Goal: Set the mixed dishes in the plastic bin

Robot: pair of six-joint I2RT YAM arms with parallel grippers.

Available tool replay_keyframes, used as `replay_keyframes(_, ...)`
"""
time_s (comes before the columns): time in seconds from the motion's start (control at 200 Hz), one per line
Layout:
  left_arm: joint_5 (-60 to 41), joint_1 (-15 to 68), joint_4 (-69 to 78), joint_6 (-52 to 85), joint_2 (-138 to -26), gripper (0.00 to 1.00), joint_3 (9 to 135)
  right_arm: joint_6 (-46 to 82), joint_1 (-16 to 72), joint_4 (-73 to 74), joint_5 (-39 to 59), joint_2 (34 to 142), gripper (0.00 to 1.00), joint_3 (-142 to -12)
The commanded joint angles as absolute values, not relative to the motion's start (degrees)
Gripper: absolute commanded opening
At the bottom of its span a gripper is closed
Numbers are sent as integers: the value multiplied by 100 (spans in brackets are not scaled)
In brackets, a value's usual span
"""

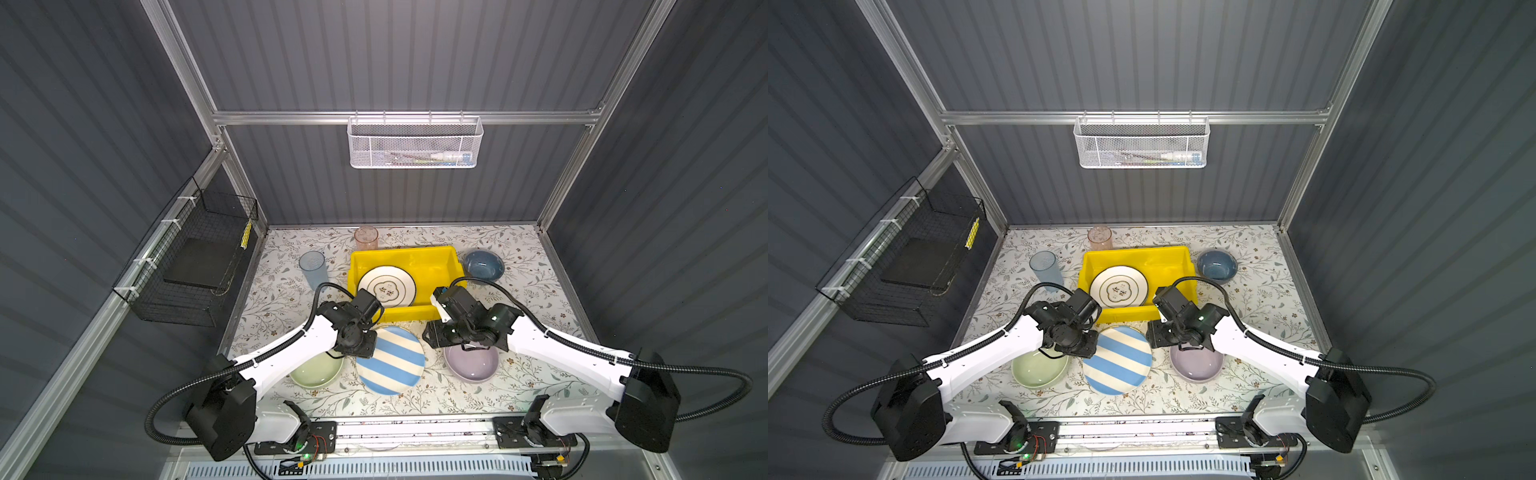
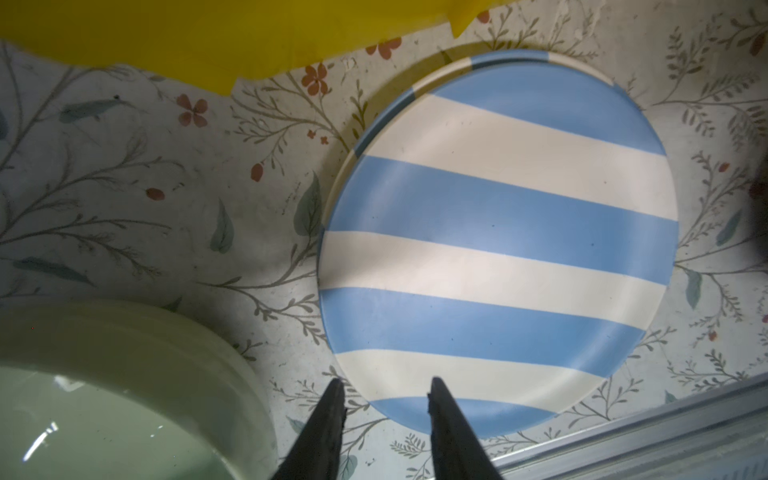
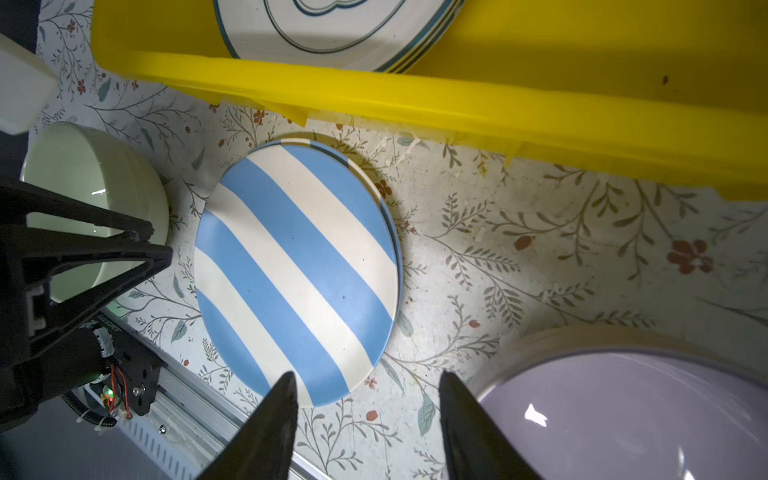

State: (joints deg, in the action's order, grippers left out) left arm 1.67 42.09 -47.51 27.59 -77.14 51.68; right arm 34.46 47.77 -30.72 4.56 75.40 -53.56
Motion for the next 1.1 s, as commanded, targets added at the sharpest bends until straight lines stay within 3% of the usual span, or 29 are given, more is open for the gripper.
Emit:
replay_keyframes(0.0, 584, 4280, -4655, 3165, -7722, 35, 4991, 3647, 4884, -2895, 326, 7614, 56, -5324)
replay_keyframes(1.096, 1025, 4312, -4263, 3208, -8977, 32, 5101, 3996, 5180, -2695, 15, 9569, 45, -5756)
